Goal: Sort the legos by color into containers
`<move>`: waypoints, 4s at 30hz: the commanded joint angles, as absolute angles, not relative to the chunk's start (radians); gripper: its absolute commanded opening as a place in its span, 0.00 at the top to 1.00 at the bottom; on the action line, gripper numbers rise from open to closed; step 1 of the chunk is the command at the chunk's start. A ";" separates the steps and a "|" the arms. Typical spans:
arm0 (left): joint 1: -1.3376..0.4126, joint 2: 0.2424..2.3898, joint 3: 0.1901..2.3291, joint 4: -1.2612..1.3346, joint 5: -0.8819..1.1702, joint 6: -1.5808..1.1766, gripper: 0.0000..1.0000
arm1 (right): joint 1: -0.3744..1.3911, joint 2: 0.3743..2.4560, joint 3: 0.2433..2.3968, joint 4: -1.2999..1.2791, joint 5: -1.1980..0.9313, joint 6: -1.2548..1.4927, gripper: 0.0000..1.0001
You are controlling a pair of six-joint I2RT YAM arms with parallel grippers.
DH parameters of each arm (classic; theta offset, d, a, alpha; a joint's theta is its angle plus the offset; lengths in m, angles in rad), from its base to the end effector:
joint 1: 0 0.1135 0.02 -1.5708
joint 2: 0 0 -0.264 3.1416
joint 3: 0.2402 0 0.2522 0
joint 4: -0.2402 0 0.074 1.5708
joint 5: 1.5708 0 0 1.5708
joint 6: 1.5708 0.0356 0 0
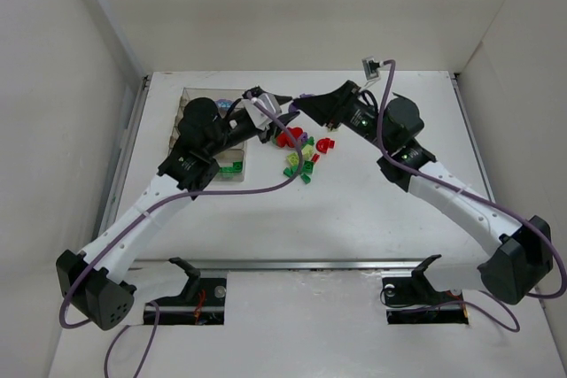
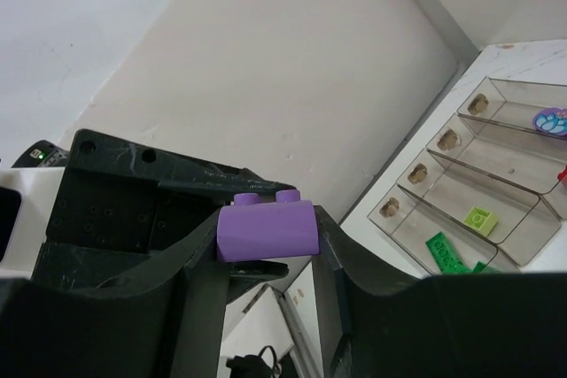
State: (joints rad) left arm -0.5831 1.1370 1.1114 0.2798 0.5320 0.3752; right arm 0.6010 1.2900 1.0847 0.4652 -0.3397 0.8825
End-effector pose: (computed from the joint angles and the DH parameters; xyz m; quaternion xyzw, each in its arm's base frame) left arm 0.2044 -0.1565 0.4331 0.4567 0.4279 -0.2391 0.7424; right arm 0.2431 0.1810 0.4036 -0.0484 0.6136 0.6038 0.5065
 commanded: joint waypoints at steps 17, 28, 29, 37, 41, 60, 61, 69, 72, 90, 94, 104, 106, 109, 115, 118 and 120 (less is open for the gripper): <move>-0.506 1.118 1.072 0.203 0.493 0.318 1.00 | 0.545 1.385 1.129 0.526 -0.422 0.881 0.00; -0.218 1.558 1.351 0.042 0.549 0.367 1.00 | 0.353 1.509 1.263 0.329 -0.270 0.645 0.00; -0.207 1.595 1.371 0.032 0.549 0.438 1.00 | 0.353 1.549 1.287 0.278 -0.270 0.571 0.00; -0.091 1.945 1.604 0.072 0.512 0.734 1.00 | 0.322 1.755 1.448 0.213 -0.282 0.469 0.00; -0.081 2.086 1.687 0.081 0.483 0.801 1.00 | 0.312 1.844 1.529 0.172 -0.319 0.443 0.00; -0.081 2.071 1.718 0.143 0.474 0.732 0.35 | 0.293 1.957 1.655 0.121 -0.371 0.416 0.00; -0.081 2.059 1.718 0.158 0.474 0.712 0.35 | 0.293 1.948 1.655 0.109 -0.358 0.404 0.00; -0.133 1.852 1.596 0.123 0.505 0.693 0.34 | 0.320 1.988 1.722 -0.219 -0.237 0.207 0.00; -0.167 1.781 1.513 0.089 0.540 0.666 0.34 | 0.340 2.013 1.779 -0.380 -0.181 0.112 0.00; -0.250 1.692 1.372 -0.045 0.456 0.584 0.34 | 0.285 2.250 1.928 -0.526 -0.079 0.031 0.12; -0.250 1.683 1.353 -0.026 0.445 0.565 0.34 | 0.285 2.278 1.928 -0.514 -0.139 0.018 0.19; -0.250 1.664 1.302 0.023 0.423 0.565 0.34 | 0.322 2.359 2.005 -0.584 -0.118 0.018 0.27; -0.250 1.664 1.293 0.032 0.414 0.565 0.33 | 0.331 2.359 2.014 -0.594 -0.109 0.018 0.33; -0.250 1.654 1.284 0.032 0.405 0.565 0.33 | 0.331 2.359 2.003 -0.571 -0.089 0.037 0.53; -0.250 1.634 1.273 0.008 0.437 0.623 0.34 | 0.331 2.306 1.973 -0.525 -0.069 0.046 1.00; -0.262 1.620 1.273 -0.040 0.501 0.711 0.36 | 0.331 2.240 1.973 -0.525 -0.144 0.046 1.00; -0.273 1.591 1.261 -0.049 0.553 0.819 0.34 | 0.321 2.160 1.973 -0.485 -0.271 0.046 1.00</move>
State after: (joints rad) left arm -0.2558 1.6783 1.2812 -0.0277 0.4572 0.6834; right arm 0.3275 2.3260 1.9583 -0.5606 -0.1368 0.0410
